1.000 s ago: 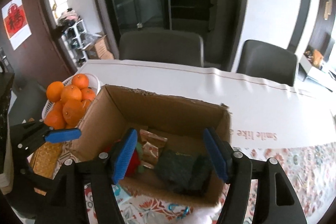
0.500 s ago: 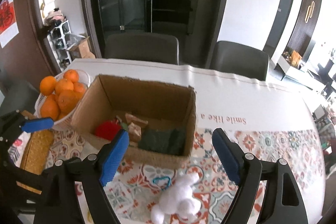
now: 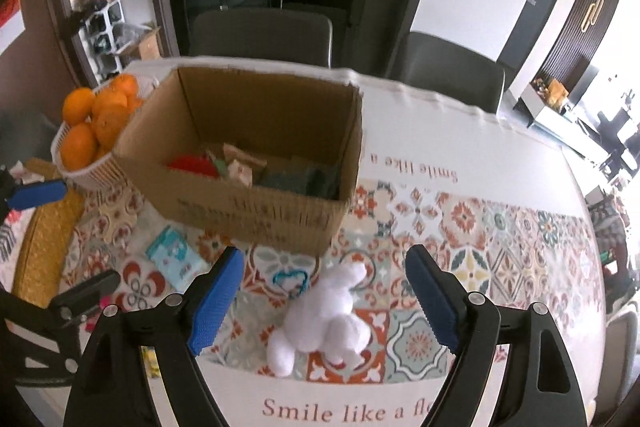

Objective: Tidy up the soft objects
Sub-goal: 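Move the right tool to the white bunny while the left tool moves to the blue tissue packet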

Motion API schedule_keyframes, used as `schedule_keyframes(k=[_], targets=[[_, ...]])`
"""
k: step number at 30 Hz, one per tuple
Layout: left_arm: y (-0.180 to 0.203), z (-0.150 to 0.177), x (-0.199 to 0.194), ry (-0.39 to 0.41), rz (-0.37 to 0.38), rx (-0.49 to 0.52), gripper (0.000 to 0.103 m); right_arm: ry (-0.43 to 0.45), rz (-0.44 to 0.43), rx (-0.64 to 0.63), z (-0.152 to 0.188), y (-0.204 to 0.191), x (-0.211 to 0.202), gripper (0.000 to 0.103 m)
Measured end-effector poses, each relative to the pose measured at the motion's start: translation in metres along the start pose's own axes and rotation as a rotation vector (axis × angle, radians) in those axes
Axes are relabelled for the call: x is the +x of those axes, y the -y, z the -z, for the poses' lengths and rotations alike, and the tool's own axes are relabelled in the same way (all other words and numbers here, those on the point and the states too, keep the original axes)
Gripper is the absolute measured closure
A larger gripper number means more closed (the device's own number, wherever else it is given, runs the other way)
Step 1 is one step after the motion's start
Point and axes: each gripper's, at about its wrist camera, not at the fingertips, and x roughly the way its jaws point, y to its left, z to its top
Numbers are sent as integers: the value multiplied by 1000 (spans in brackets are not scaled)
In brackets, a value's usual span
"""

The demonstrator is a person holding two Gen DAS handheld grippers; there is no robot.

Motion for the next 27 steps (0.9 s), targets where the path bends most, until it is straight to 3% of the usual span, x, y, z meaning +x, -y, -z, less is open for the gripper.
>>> schedule_keyframes(k=[11,27], targets=[[1,14,36,-95,-5,-15,13,-143,-23,22,24,-4,44,19],[0,20,96,-201,5,-43,13,-292,16,31,37,-4,104,19]])
